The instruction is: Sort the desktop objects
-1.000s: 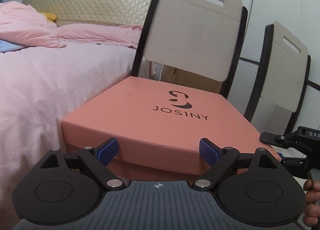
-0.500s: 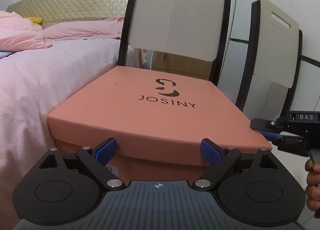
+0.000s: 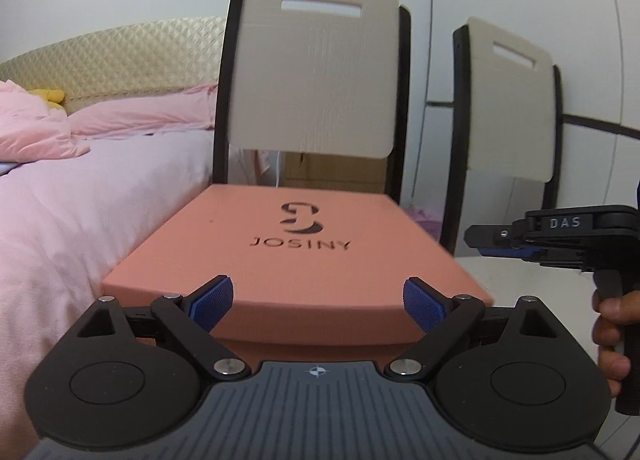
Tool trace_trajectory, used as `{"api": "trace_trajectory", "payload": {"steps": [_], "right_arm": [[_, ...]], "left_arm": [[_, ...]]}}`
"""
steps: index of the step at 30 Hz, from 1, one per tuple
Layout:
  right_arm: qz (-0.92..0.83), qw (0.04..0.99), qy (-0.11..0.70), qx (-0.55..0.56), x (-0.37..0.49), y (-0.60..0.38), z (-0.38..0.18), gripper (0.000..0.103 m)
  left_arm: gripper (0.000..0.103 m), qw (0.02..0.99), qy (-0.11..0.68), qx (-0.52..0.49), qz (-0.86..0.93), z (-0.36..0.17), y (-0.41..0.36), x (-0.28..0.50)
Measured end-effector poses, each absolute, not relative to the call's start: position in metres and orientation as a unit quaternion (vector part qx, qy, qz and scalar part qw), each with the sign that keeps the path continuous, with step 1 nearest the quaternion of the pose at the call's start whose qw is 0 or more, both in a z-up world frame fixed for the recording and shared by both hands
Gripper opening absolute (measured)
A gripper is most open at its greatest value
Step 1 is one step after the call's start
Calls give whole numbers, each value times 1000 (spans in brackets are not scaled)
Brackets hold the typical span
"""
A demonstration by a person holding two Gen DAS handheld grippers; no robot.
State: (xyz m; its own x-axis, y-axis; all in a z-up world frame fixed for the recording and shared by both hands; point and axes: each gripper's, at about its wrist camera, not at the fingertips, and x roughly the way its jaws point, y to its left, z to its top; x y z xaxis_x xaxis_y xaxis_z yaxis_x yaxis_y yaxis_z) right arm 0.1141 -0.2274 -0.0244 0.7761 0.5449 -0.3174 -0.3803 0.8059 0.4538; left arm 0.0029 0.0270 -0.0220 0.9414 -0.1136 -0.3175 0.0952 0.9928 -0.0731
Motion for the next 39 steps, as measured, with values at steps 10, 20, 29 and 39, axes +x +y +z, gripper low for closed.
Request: {"api": "trace_trajectory", "payload": {"steps": [10,20,29,39], "right_arm": [[226,953,159,121,59,-216,-8,34],[218,965,113,97,8,-201,-12,43],[198,971,91,95,-19,-190,-26,73],[185,977,70,74,-24,-178,-31,101]], "left_arm": [[99,992,118,-25,-41,-1,36,-21],[103,995,93,-27,-14,-4,53,-43],[103,997,81,-3,-4,-18,54,-46],[103,998,56,-2,4,-18,54,-49]]}}
